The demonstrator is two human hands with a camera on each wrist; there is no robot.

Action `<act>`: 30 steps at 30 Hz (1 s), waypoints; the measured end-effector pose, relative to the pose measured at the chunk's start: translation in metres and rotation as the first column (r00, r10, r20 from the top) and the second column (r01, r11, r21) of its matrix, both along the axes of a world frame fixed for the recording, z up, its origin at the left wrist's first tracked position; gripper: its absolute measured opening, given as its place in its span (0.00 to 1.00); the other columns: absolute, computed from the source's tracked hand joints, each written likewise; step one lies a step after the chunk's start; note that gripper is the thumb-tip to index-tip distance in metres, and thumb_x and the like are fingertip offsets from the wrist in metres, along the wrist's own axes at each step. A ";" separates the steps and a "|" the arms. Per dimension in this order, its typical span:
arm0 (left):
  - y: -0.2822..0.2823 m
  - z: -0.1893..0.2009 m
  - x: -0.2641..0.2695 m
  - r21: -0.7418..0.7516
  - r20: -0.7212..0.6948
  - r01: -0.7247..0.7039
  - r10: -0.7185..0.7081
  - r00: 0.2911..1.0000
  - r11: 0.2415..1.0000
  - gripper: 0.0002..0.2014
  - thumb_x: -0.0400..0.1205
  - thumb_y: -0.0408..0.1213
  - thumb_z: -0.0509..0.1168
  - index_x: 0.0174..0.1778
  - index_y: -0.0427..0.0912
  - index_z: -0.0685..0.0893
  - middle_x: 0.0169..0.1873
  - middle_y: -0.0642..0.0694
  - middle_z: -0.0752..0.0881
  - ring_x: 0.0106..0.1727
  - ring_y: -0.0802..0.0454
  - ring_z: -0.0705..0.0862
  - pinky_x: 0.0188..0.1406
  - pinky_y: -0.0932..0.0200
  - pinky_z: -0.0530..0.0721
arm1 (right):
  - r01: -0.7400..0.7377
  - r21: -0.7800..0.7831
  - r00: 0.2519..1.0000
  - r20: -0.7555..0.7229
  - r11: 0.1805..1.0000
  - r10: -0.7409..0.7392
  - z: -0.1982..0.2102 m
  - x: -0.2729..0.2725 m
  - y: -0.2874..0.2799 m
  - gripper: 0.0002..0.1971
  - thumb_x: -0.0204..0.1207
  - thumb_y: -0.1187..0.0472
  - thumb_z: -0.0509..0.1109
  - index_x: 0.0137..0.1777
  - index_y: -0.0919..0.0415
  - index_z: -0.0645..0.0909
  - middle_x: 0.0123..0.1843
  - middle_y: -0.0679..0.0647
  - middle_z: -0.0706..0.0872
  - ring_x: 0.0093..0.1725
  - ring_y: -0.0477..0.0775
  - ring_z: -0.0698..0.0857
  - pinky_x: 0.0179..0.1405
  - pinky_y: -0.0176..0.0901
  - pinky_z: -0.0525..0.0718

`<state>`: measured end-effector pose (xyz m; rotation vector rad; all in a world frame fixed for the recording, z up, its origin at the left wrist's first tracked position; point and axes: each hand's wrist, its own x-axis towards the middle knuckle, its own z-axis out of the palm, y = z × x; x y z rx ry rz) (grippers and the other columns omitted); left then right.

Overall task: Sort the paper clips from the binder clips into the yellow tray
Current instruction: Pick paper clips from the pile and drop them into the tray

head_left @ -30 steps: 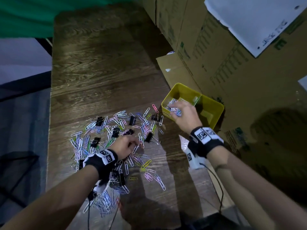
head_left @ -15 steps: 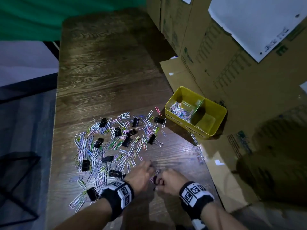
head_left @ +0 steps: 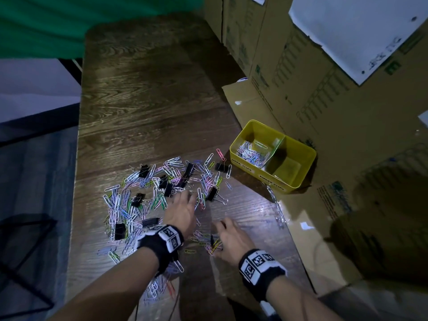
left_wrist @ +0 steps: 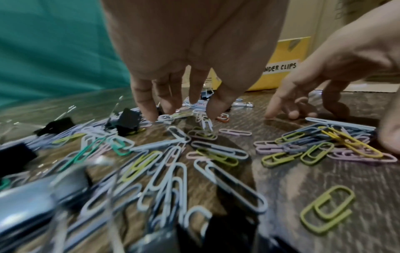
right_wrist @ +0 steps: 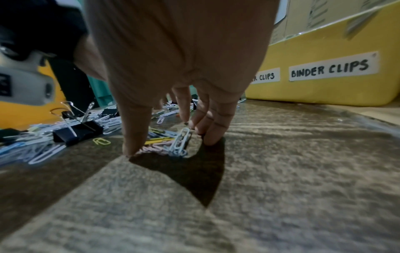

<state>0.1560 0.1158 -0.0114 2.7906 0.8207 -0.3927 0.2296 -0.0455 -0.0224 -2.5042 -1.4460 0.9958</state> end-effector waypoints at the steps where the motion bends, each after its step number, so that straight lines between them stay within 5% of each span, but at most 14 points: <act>1: -0.003 0.001 0.004 -0.011 0.010 0.039 -0.039 0.999 0.999 0.35 0.74 0.27 0.56 0.79 0.43 0.54 0.74 0.38 0.65 0.73 0.43 0.66 0.74 0.41 0.64 | 0.002 -0.001 1.000 -0.009 1.000 -0.002 -0.001 -0.003 0.001 0.36 0.69 0.59 0.76 0.74 0.59 0.63 0.70 0.60 0.66 0.69 0.62 0.70 0.61 0.56 0.81; 6: -0.017 -0.002 0.007 0.017 -0.118 0.193 -0.190 0.975 0.981 0.32 0.79 0.33 0.53 0.80 0.38 0.50 0.77 0.34 0.59 0.76 0.37 0.60 0.76 0.39 0.59 | 0.003 0.050 1.000 -0.023 0.999 -0.001 0.002 -0.008 -0.001 0.26 0.72 0.66 0.72 0.70 0.63 0.70 0.68 0.62 0.69 0.67 0.62 0.74 0.65 0.52 0.77; 9: -0.027 -0.007 -0.011 -0.004 -0.098 0.284 -0.283 0.954 0.959 0.32 0.79 0.30 0.54 0.80 0.37 0.53 0.75 0.36 0.64 0.73 0.39 0.64 0.75 0.43 0.62 | 0.051 0.097 0.998 -0.043 0.994 -0.047 0.007 -0.007 -0.005 0.24 0.76 0.68 0.67 0.72 0.63 0.69 0.70 0.61 0.68 0.69 0.61 0.74 0.68 0.47 0.73; 13: -0.027 -0.017 -0.034 -0.131 0.062 0.379 -0.374 0.925 0.916 0.25 0.79 0.43 0.55 0.74 0.46 0.68 0.70 0.46 0.72 0.67 0.46 0.71 0.65 0.46 0.74 | 0.161 0.064 0.986 -0.061 0.985 -0.157 0.010 -0.017 -0.009 0.36 0.74 0.51 0.72 0.77 0.61 0.61 0.75 0.60 0.64 0.75 0.61 0.67 0.74 0.48 0.69; 17: -0.026 -0.013 -0.035 -0.169 0.009 0.349 -0.353 0.936 0.922 0.33 0.74 0.56 0.61 0.76 0.53 0.62 0.72 0.46 0.67 0.67 0.45 0.69 0.65 0.44 0.74 | 0.141 -0.025 0.989 0.038 0.990 -0.140 0.009 -0.028 -0.006 0.41 0.73 0.47 0.73 0.79 0.63 0.58 0.73 0.63 0.65 0.72 0.64 0.68 0.71 0.54 0.73; 21: -0.033 -0.013 -0.030 -0.159 -0.049 0.293 -0.304 0.952 0.943 0.30 0.76 0.45 0.66 0.75 0.49 0.67 0.72 0.45 0.68 0.68 0.41 0.69 0.70 0.46 0.70 | 0.098 -0.045 0.995 0.024 0.994 -0.097 0.011 -0.025 0.000 0.30 0.76 0.58 0.70 0.75 0.65 0.64 0.69 0.64 0.69 0.67 0.66 0.75 0.64 0.56 0.78; 24: -0.043 -0.014 -0.032 -0.209 0.088 0.318 -0.306 0.948 0.925 0.23 0.72 0.31 0.66 0.65 0.41 0.80 0.60 0.40 0.81 0.59 0.37 0.80 0.61 0.52 0.81 | 0.061 -0.023 0.998 0.013 0.998 -0.060 0.009 -0.021 0.003 0.19 0.78 0.69 0.62 0.70 0.66 0.73 0.66 0.65 0.74 0.63 0.66 0.79 0.60 0.55 0.80; 27: -0.042 -0.016 -0.037 -0.191 0.173 0.355 -0.325 0.930 0.915 0.18 0.66 0.36 0.65 0.51 0.43 0.87 0.46 0.46 0.88 0.43 0.45 0.87 0.42 0.62 0.86 | 0.024 -0.019 1.000 0.012 1.000 -0.024 0.006 -0.017 0.006 0.18 0.78 0.72 0.58 0.67 0.69 0.76 0.64 0.66 0.77 0.62 0.67 0.80 0.58 0.54 0.79; 30: -0.038 -0.014 -0.041 -0.237 0.282 0.371 -0.302 0.911 0.898 0.16 0.70 0.37 0.59 0.49 0.43 0.88 0.43 0.47 0.89 0.42 0.48 0.88 0.44 0.64 0.80 | -0.035 -0.043 0.999 -0.005 0.998 0.035 0.007 -0.014 0.005 0.17 0.78 0.72 0.57 0.65 0.71 0.75 0.63 0.68 0.77 0.64 0.69 0.79 0.59 0.56 0.80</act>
